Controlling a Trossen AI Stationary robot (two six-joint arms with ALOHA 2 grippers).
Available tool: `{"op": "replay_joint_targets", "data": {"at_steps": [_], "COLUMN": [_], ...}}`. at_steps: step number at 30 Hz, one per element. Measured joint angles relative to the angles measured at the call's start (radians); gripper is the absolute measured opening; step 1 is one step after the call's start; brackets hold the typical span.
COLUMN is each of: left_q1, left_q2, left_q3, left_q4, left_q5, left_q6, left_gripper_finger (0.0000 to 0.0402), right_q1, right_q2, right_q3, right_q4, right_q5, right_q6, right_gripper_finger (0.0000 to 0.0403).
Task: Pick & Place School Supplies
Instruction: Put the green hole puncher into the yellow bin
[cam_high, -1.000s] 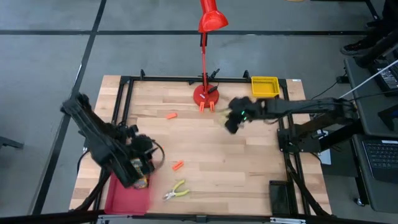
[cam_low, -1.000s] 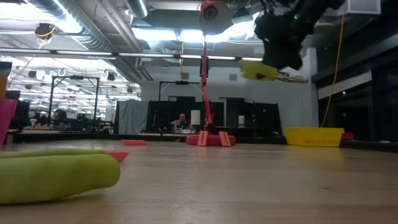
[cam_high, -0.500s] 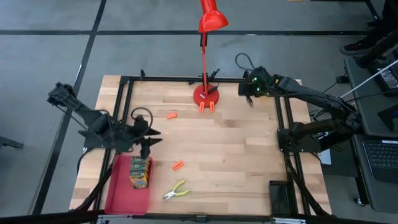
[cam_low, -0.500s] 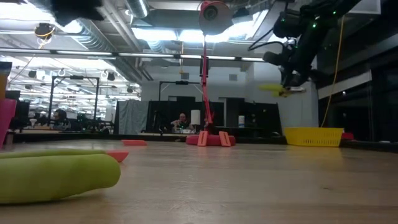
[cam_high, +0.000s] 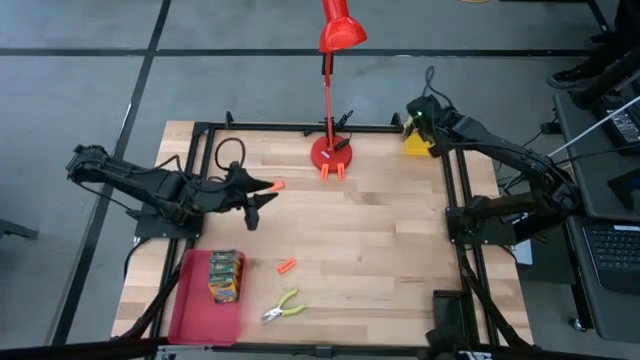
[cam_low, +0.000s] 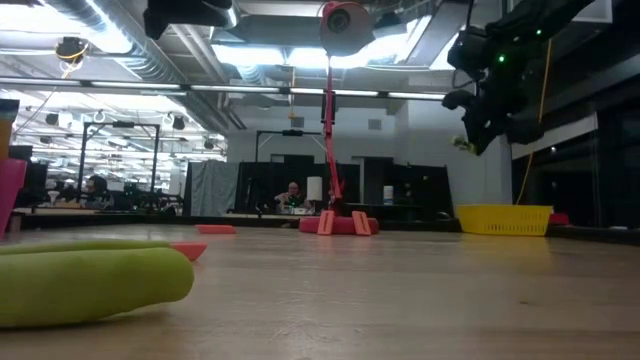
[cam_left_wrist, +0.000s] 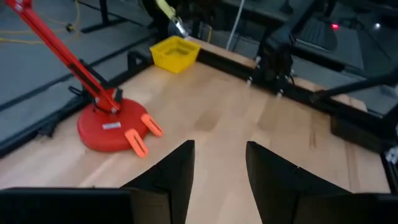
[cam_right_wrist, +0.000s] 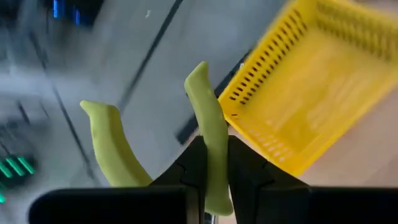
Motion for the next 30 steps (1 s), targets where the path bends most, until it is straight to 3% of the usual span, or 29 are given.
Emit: {"op": "replay_joint_targets", "data": {"at_steps": [6, 12, 30], "left_q1": [0.028, 0.028, 0.028], "left_q2": [0.000, 0.000, 0.000], "left_q3": [0.000, 0.000, 0.000], "left_q4": [0.040, 0.045, 0.111], "left_q5": [0.026, 0.045, 0.070], "left_q6": [0.017, -0.040, -0.148], "left_gripper_finger": [0.0141, 0.0141, 0.0141], "right_q1": [0.036, 0.004, -0.117], "right_q2": [0.029, 0.030, 0.030], "right_q3": [-0.104, -0.261, -0.305], "right_q4": [0.056, 0.313, 0.269], "right_q5": [0.010, 0.025, 0.013], "right_q6": [0.487, 0.520, 0.515], "right_gripper_finger": [0.0042, 0.0042, 0.0042]}}
